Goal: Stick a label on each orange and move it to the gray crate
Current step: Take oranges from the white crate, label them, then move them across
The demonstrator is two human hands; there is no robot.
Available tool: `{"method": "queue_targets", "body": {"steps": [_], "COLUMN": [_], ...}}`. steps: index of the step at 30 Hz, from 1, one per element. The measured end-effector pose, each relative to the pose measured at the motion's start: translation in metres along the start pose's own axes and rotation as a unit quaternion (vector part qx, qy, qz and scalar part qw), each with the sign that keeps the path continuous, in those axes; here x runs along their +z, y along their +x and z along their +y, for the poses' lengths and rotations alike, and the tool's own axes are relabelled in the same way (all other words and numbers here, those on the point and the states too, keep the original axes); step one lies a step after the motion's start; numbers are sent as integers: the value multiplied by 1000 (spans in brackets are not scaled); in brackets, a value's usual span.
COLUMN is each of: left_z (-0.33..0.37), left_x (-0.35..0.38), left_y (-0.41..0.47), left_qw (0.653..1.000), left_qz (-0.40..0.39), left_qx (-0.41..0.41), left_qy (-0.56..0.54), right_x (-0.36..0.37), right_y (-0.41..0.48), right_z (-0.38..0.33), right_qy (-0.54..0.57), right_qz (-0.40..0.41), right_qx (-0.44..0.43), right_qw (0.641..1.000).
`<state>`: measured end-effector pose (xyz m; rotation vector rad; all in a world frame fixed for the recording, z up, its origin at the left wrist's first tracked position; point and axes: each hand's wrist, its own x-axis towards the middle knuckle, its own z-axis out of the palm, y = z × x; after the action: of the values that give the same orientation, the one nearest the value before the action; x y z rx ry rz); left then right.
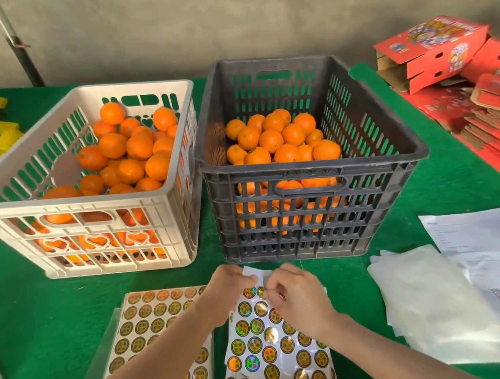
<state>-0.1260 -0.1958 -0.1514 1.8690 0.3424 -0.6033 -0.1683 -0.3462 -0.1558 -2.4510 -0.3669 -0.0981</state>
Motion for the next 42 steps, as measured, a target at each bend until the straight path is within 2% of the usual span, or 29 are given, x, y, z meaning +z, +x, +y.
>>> {"method": "queue_targets", "body": {"steps": [2,5,8,10,12,14,16,19,21,22,26,29,31,35,38,41,42], "left_z": [-1,-4,-5,-2,2,12,28,55,69,74,84,90,95,111,123,125,123], "left_x": [-1,-1,1,-2,-14,-37,-67,-118,-153,-169,-238,-283,-304,-322,-316,-306,-303], "left_y": [2,3,2,-5,-15,-30,-47,-59,-57,-53,-27,3,27,80,119,160,170], "left_qw": [1000,999,993,968,943,915,870,822,818,819,832,853,864,884,857,847,834], "left_qz": [-6,-10,5,21,71,130,172,258,302,319,369,381,369,268,176,92,76], "left_qx": [10,10,54,123,200,317,429,495,482,470,404,335,294,212,166,112,99], "left_qy": [23,36,106,217,257,213,174,115,85,79,94,123,173,318,455,511,537], "right_x": [0,-1,-7,-15,-24,-35,-46,-61,-70,-73,-72,-59,-44,-18,-15,-14,-13], "right_y": [0,4,7,8,13,23,40,80,117,136,221,270,289,306,318,323,324], "right_z": [3,9,8,-2,-21,-50,-83,-130,-154,-164,-186,-188,-184,-167,-155,-149,-148], "right_qy": [53,130,171,189,203,197,188,173,154,132,-38,-135,-174,-154,-124,-101,-96], "right_qz": [18,2,52,79,88,99,126,184,182,165,22,-101,-128,-115,-88,-80,-80], "right_qx": [34,123,140,79,-11,-99,-177,-289,-323,-321,-238,-196,-184,-150,-125,-113,-117], "right_qw": [998,984,974,976,975,970,958,923,916,923,970,966,959,970,980,985,985]}}
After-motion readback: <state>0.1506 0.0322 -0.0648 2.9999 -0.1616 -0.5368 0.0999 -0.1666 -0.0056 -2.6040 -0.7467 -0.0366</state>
